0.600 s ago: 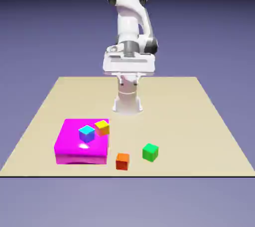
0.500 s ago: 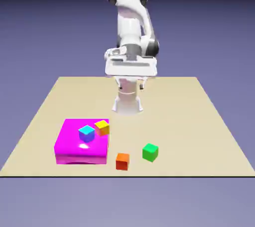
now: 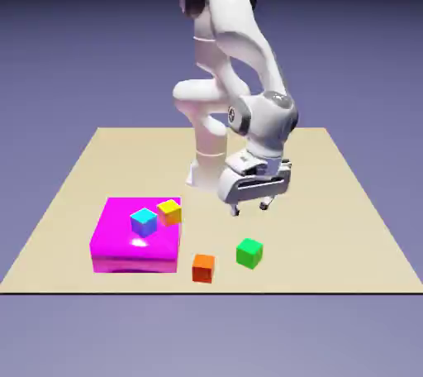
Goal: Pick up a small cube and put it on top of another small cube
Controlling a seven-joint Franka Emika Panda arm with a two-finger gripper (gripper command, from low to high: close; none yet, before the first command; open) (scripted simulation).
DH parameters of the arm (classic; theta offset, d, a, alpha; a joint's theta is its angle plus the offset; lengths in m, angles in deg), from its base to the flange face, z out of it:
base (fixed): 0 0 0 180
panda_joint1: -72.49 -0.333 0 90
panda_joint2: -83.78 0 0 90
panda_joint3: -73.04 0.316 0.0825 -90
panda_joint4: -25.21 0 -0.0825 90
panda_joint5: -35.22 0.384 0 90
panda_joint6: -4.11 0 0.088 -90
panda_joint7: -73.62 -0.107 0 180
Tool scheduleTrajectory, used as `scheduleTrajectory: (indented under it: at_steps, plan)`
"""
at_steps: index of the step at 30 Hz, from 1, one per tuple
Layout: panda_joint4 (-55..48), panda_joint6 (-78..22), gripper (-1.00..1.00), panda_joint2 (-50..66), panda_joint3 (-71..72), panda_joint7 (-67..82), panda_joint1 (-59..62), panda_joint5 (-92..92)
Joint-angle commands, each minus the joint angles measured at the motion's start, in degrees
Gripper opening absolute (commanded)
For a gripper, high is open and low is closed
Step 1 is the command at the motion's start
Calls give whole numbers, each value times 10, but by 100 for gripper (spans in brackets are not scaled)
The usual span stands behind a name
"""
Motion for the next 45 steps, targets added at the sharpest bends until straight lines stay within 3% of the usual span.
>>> scheduleTrajectory:
  at_steps: [1,10,16,17,21,42,45]
  plan:
    - [-14,-22,0,21,8,3,0,-10]
    - [-141,-221,0,208,75,31,-3,-102]
    - [-109,-148,0,261,48,1,1,-150]
    - [-109,-148,-100,261,48,1,1,-150]
    - [-143,-222,-100,213,76,30,-3,-105]
    - [-250,-420,-100,108,-358,-210,97,358]
    - [-233,-405,-100,106,-372,-216,98,380]
